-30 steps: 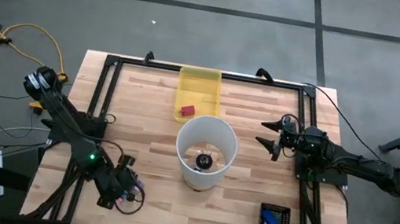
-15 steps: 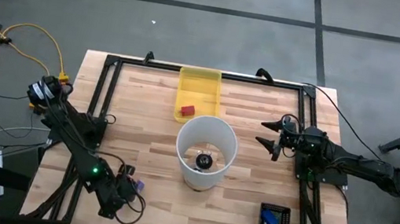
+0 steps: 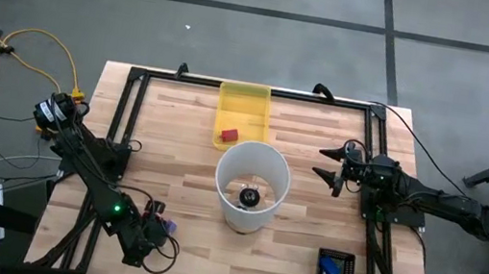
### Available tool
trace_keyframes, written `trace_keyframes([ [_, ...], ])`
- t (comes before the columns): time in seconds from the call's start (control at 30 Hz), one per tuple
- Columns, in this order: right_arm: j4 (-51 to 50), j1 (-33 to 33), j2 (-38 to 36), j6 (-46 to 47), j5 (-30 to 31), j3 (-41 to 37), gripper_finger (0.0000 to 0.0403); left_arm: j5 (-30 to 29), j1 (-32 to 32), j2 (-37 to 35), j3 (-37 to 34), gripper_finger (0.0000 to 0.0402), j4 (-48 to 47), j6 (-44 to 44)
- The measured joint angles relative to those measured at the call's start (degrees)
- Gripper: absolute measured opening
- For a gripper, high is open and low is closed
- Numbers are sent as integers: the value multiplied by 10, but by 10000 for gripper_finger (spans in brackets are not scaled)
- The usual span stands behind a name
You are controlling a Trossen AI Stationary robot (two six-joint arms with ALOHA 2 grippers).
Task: Pick & Place Office items
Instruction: Put the white charger adapter into the yellow bin
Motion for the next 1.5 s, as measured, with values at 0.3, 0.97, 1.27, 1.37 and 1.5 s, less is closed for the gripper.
trace_keyframes([
  [0.3, 0, 0, 0, 0, 0, 0, 326, -1, -2, 27, 0, 182, 7, 0],
  [0.97, 0, 0, 0, 0, 0, 0, 325, -3, -2, 56, 0, 182, 27, 0],
  [1.27, 0, 0, 0, 0, 0, 0, 325, -3, -2, 56, 0, 148, 28, 0],
  [1.37, 0, 0, 0, 0, 0, 0, 325, -3, -2, 56, 0, 139, 28, 1],
  [1.5, 0, 0, 0, 0, 0, 0, 325, -3, -2, 56, 0, 136, 28, 1],
])
